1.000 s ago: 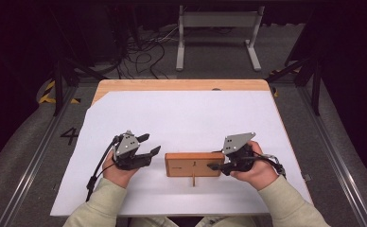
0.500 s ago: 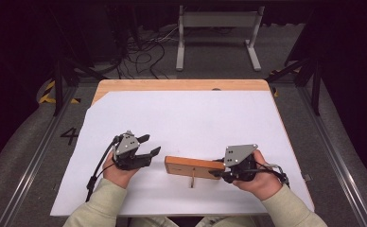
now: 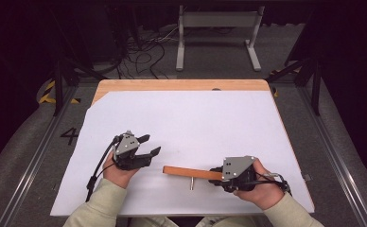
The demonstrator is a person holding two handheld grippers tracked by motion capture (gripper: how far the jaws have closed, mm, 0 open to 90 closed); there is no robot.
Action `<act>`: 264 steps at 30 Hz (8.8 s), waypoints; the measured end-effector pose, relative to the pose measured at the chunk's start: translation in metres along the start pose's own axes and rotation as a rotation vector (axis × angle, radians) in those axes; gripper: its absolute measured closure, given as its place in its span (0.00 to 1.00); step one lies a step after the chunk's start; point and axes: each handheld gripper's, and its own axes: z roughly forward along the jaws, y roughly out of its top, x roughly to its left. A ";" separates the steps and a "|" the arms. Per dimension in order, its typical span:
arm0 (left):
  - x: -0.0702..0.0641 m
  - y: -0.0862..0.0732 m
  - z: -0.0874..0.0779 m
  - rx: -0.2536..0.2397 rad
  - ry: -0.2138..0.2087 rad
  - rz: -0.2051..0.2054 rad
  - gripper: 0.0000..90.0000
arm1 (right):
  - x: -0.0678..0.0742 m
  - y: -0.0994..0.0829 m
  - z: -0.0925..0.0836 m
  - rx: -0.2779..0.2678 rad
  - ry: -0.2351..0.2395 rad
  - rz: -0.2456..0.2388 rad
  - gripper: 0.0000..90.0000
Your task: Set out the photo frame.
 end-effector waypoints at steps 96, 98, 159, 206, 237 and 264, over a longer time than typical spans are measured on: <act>0.005 -0.004 0.000 0.047 -0.023 -0.043 0.49 | -0.088 -0.015 0.075 -0.080 -0.134 0.434 1.00; 0.005 -0.004 0.000 0.047 -0.024 -0.043 0.49 | -0.092 -0.012 0.080 -0.088 -0.127 0.437 1.00; 0.008 -0.007 -0.001 0.059 -0.020 -0.052 0.48 | -0.076 0.058 0.010 -0.049 -0.103 0.606 0.22; 0.006 -0.006 0.000 0.075 -0.013 -0.035 0.49 | -0.076 0.062 0.078 0.164 0.121 0.908 0.46; 0.009 -0.007 -0.006 0.061 0.006 -0.046 0.49 | -0.090 0.085 0.042 0.237 0.124 0.584 0.79; 0.012 -0.012 -0.010 0.065 0.009 -0.059 0.49 | -0.126 0.091 0.074 0.335 0.374 -0.060 0.79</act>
